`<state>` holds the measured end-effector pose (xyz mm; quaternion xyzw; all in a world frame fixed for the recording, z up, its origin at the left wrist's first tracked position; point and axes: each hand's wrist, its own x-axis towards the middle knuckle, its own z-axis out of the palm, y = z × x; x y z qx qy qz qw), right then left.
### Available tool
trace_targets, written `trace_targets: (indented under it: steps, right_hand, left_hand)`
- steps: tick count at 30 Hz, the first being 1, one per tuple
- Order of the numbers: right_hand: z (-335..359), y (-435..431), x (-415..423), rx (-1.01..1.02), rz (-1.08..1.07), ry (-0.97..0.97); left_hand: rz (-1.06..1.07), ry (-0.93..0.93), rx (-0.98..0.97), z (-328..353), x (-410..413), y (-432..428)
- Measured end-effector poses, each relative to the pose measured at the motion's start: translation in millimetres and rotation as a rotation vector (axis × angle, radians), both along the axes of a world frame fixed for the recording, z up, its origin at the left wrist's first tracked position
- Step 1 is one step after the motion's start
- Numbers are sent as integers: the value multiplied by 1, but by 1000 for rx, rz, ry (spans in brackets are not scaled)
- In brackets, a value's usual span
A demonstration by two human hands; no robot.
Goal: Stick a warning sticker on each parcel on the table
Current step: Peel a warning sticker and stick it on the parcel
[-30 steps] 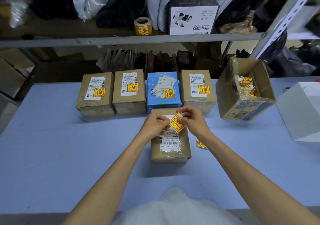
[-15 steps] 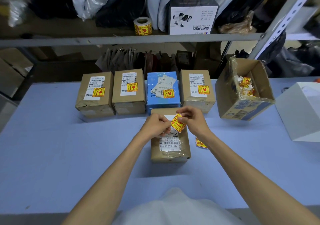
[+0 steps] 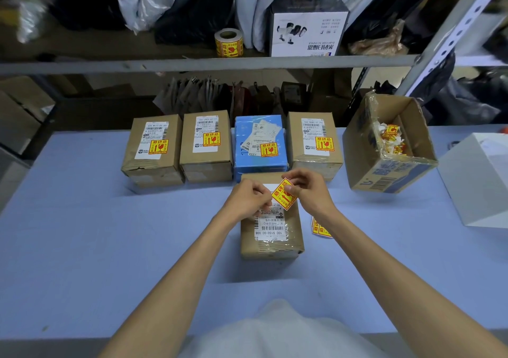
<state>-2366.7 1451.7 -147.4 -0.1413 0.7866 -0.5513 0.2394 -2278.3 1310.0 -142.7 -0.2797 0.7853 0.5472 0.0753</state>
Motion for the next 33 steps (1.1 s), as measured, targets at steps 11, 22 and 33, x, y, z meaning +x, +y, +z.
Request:
trace_targets:
  steps: [11, 22, 33]
  right_hand:
    - [-8, 2, 6, 148, -70, 389]
    - [-1, -3, 12, 69, 156, 317]
    - [0, -5, 10, 19, 130, 187]
  left_hand:
    - [24, 62, 187, 0, 2, -2]
    - [29, 171, 283, 0, 1, -3]
    - [40, 161, 226, -2, -5, -3]
